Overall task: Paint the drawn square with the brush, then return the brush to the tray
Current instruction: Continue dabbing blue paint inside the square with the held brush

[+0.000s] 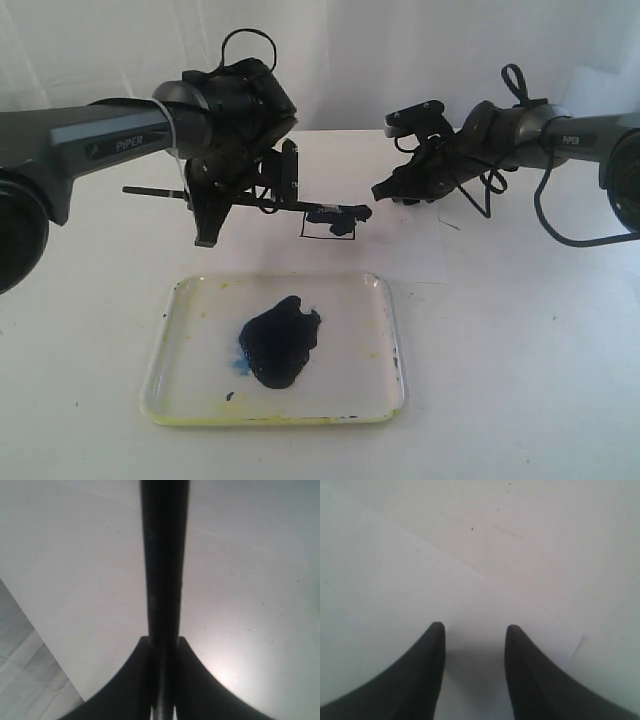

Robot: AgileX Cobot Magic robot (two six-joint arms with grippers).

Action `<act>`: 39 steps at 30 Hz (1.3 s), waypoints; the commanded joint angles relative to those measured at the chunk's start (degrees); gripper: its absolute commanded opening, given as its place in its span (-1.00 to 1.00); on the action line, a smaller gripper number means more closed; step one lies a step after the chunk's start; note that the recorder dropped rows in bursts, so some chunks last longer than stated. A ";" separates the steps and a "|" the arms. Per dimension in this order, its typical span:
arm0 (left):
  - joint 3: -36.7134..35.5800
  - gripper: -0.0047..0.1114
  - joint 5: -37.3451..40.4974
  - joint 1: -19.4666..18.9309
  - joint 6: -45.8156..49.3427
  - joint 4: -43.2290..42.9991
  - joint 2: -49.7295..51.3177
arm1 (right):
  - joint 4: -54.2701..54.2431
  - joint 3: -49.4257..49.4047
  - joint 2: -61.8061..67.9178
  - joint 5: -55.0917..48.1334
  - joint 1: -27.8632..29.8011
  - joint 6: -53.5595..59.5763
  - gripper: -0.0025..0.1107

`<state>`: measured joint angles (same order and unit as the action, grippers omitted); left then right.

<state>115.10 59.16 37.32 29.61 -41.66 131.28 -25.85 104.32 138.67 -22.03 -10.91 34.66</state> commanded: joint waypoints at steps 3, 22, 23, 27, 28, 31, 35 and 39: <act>0.11 -0.92 2.56 -0.08 -0.14 -2.38 0.62 | 0.85 -0.15 0.70 -0.78 0.08 -0.01 -0.29; -1.40 -0.92 -0.25 -0.45 -2.83 -4.98 2.08 | 0.85 -0.15 0.70 -0.78 0.08 -0.01 -0.29; -1.40 -0.92 -0.25 -0.57 -2.83 -4.86 2.18 | 0.85 -0.15 0.70 -0.78 0.08 -0.01 -0.29; -1.40 -0.92 -0.84 -0.57 -2.83 -5.25 2.97 | 0.85 -0.15 0.70 -0.78 0.08 -0.01 -0.29; -1.40 -0.92 -1.11 -0.57 -2.94 -5.25 2.97 | 0.85 -0.15 0.70 -0.78 0.08 -0.01 -0.29; -1.40 -0.92 -1.38 -0.57 -2.93 -5.25 2.97 | 0.85 -0.15 0.70 -0.78 0.08 -0.01 -0.29; -1.40 -0.92 -1.49 -0.60 -2.93 -5.25 2.97 | 0.85 -0.15 0.70 -0.78 0.08 -0.01 -0.29; -1.40 -0.92 -1.76 -0.60 -3.05 -5.25 3.10 | 0.85 -0.15 0.70 -0.78 0.08 -0.01 -0.29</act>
<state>113.87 57.18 36.78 27.46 -46.47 134.60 -25.85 104.32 138.67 -22.03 -10.91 34.66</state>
